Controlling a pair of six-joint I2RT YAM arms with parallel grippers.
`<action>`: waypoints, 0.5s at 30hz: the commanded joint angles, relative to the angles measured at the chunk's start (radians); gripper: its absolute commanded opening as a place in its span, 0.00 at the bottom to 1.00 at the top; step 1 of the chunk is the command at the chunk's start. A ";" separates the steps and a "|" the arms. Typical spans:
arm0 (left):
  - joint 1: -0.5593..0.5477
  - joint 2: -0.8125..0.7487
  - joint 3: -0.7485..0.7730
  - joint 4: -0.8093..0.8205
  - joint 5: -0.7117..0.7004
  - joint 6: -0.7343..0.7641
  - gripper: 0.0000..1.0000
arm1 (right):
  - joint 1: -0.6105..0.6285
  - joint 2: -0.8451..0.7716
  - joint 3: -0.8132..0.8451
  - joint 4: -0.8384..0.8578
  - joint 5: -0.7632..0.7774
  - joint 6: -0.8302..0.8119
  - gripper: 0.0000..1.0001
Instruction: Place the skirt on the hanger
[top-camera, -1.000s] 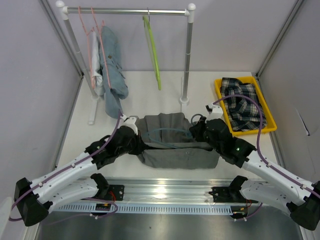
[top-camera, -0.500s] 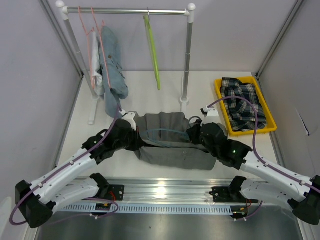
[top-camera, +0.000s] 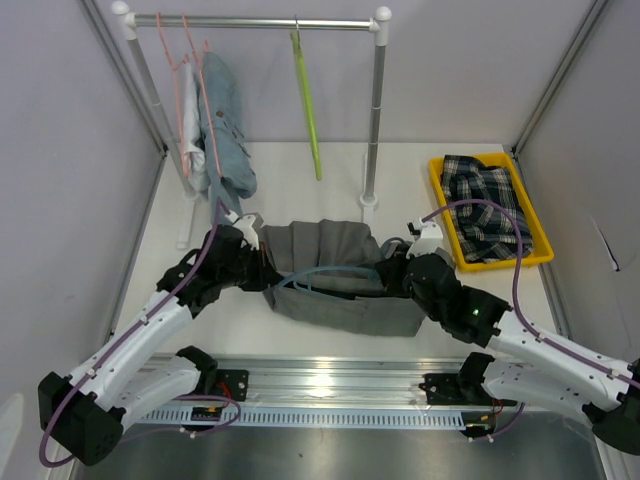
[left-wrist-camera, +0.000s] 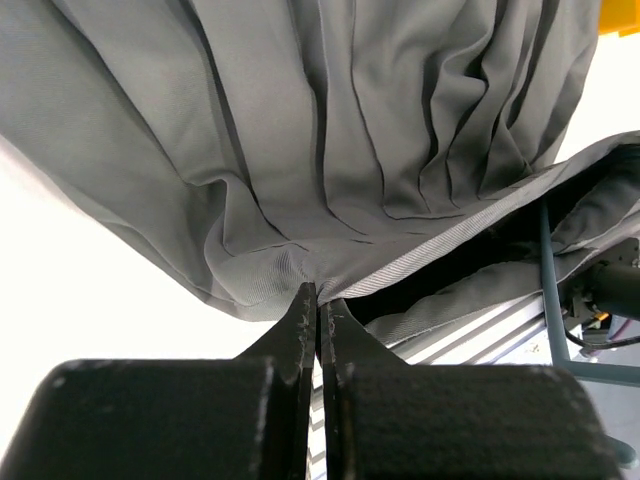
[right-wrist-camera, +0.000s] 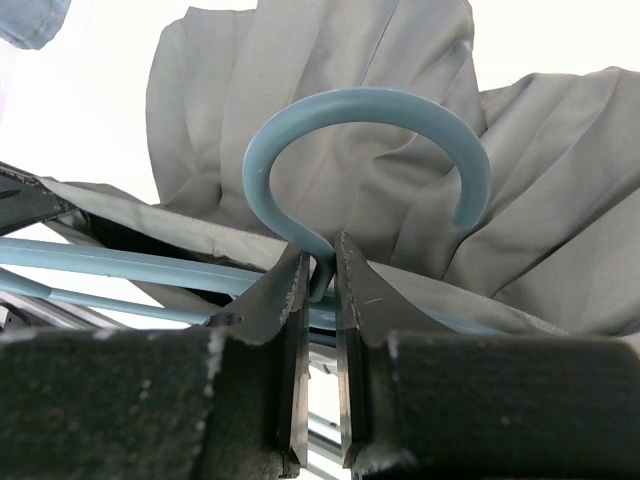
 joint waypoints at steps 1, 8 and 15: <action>0.044 -0.006 0.028 0.034 -0.014 0.040 0.00 | -0.010 -0.014 -0.023 -0.136 0.077 -0.069 0.00; 0.044 -0.046 0.051 0.009 0.006 0.057 0.00 | -0.023 0.050 0.017 -0.155 0.118 -0.057 0.00; 0.044 -0.071 0.067 -0.029 0.020 0.077 0.00 | -0.011 0.164 0.066 -0.164 0.191 -0.046 0.00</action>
